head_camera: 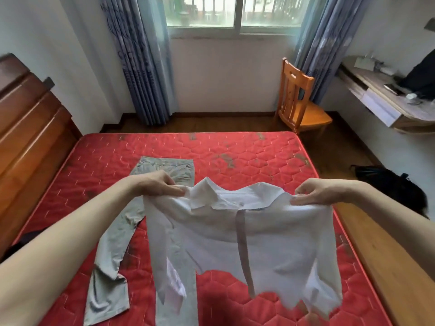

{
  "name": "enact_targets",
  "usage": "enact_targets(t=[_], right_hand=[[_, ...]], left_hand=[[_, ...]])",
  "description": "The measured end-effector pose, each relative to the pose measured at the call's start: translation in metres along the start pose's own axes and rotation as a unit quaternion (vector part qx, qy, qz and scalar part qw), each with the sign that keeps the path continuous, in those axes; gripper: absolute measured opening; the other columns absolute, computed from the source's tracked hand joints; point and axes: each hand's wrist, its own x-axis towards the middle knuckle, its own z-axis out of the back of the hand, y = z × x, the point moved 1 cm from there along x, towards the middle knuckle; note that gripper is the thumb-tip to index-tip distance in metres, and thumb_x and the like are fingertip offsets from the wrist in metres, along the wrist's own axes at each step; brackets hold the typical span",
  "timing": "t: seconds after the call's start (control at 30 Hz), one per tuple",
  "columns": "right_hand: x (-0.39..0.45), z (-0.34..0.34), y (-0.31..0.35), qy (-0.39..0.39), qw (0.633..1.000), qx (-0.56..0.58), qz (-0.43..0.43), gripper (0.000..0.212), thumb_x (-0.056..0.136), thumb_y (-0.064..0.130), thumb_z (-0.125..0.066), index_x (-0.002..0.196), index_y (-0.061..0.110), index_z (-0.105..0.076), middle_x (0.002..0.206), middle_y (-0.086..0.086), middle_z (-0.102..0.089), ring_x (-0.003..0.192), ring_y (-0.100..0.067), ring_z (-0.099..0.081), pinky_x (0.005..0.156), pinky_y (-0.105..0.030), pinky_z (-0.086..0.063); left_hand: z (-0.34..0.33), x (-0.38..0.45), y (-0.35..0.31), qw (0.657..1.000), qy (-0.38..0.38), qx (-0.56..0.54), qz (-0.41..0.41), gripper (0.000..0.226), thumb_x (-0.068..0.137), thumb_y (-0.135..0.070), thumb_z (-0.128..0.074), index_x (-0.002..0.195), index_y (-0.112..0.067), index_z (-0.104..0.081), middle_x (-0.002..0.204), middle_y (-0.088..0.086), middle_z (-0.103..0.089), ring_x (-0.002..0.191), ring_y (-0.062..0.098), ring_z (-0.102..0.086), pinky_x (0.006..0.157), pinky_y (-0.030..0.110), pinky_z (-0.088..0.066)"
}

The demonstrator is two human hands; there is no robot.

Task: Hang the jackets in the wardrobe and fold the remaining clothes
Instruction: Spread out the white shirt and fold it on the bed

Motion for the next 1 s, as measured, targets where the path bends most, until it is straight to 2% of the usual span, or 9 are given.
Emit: enact_targets(t=[0.1, 0.17, 0.23, 0.33, 0.47, 0.6, 0.77, 0.87, 1.0], right_hand=[[0.038, -0.006, -0.019, -0.102, 0.994, 0.029, 0.022, 0.045, 0.094, 0.06, -0.062, 0.071, 0.021, -0.064, 0.068, 0.005, -0.058, 0.063, -0.011, -0.05, 0.06, -0.035, -0.039], [0.072, -0.018, -0.038, -0.153, 0.988, 0.02, 0.024, 0.035, 0.097, 0.055, -0.06, 0.079, 0.025, -0.066, 0.077, 0.004, -0.068, 0.068, -0.014, -0.06, 0.063, -0.038, -0.048], [0.112, -0.036, -0.056, -0.186, 0.983, 0.007, 0.005, 0.025, 0.1, 0.049, -0.057, 0.085, 0.031, -0.064, 0.081, 0.007, -0.071, 0.075, -0.017, -0.066, 0.07, -0.043, -0.053], [0.19, -0.061, -0.086, -0.212, 0.976, -0.036, -0.03, 0.022, 0.104, 0.047, -0.051, 0.087, 0.033, -0.055, 0.075, 0.01, -0.069, 0.069, -0.014, -0.062, 0.068, -0.039, -0.05], [0.311, -0.088, -0.124, -0.249, 0.964, -0.093, -0.028, 0.021, 0.104, 0.048, -0.045, 0.092, 0.031, -0.048, 0.07, 0.007, -0.059, 0.071, -0.028, -0.062, 0.067, -0.042, -0.049], [0.426, -0.109, -0.159, -0.31, 0.939, -0.138, -0.052, 0.023, 0.106, 0.044, -0.044, 0.099, 0.024, -0.053, 0.085, -0.008, -0.068, 0.085, -0.038, -0.065, 0.066, -0.041, -0.043], [0.536, -0.131, -0.19, -0.353, 0.921, -0.131, -0.104, 0.026, 0.107, 0.034, -0.045, 0.109, 0.014, -0.062, 0.106, -0.02, -0.069, 0.1, -0.043, -0.064, 0.073, -0.043, -0.046], [0.574, -0.156, -0.202, -0.372, 0.919, -0.056, -0.115, 0.026, 0.104, 0.026, -0.048, 0.12, 0.013, -0.065, 0.121, -0.019, -0.065, 0.115, -0.042, -0.058, 0.09, -0.05, -0.049], [0.568, -0.219, -0.227, -0.371, 0.923, -0.031, -0.097, 0.032, 0.105, 0.019, -0.045, 0.13, 0.015, -0.063, 0.132, -0.014, -0.06, 0.12, -0.041, -0.054, 0.096, -0.051, -0.043]], left_hand=[[-0.013, 0.029, 0.017, 0.998, -0.062, -0.013, -0.029, 0.057, 0.085, -0.069, -0.064, 0.063, -0.017, -0.06, 0.058, -0.009, -0.047, 0.054, 0.009, -0.042, 0.057, 0.032, -0.033], [-0.031, 0.058, 0.035, 0.992, -0.109, -0.02, -0.053, 0.051, 0.093, -0.053, -0.063, 0.063, -0.012, -0.055, 0.056, -0.013, -0.046, 0.054, 0.008, -0.042, 0.056, 0.034, -0.032], [-0.056, 0.096, 0.058, 0.989, -0.144, -0.002, -0.041, 0.04, 0.1, -0.036, -0.061, 0.065, -0.019, -0.054, 0.061, -0.011, -0.053, 0.064, 0.012, -0.052, 0.058, 0.035, -0.034], [-0.096, 0.164, 0.093, 0.982, -0.191, 0.003, -0.012, 0.03, 0.101, -0.029, -0.059, 0.071, -0.029, -0.054, 0.072, -0.012, -0.058, 0.078, 0.018, -0.059, 0.063, 0.034, -0.037], [-0.143, 0.26, 0.139, 0.97, -0.239, -0.041, -0.022, 0.036, 0.1, -0.021, -0.062, 0.067, -0.024, -0.048, 0.064, -0.008, -0.057, 0.069, 0.021, -0.059, 0.063, 0.037, -0.036], [-0.179, 0.352, 0.177, 0.954, -0.3, 0.016, -0.013, 0.024, 0.101, -0.025, -0.061, 0.078, -0.019, -0.061, 0.083, 0.011, -0.072, 0.085, 0.035, -0.067, 0.063, 0.037, -0.035], [-0.218, 0.449, 0.22, 0.929, -0.364, 0.058, 0.047, 0.021, 0.101, -0.032, -0.056, 0.091, -0.017, -0.065, 0.092, 0.019, -0.07, 0.09, 0.043, -0.066, 0.071, 0.046, -0.051], [-0.246, 0.476, 0.229, 0.913, -0.394, 0.069, 0.076, 0.018, 0.099, -0.02, -0.056, 0.11, -0.009, -0.065, 0.111, 0.022, -0.063, 0.108, 0.043, -0.056, 0.089, 0.053, -0.045], [-0.296, 0.477, 0.231, 0.916, -0.376, 0.135, 0.024, 0.029, 0.093, -0.014, -0.062, 0.122, -0.007, -0.062, 0.116, 0.019, -0.061, 0.107, 0.041, -0.057, 0.087, 0.052, -0.046]])
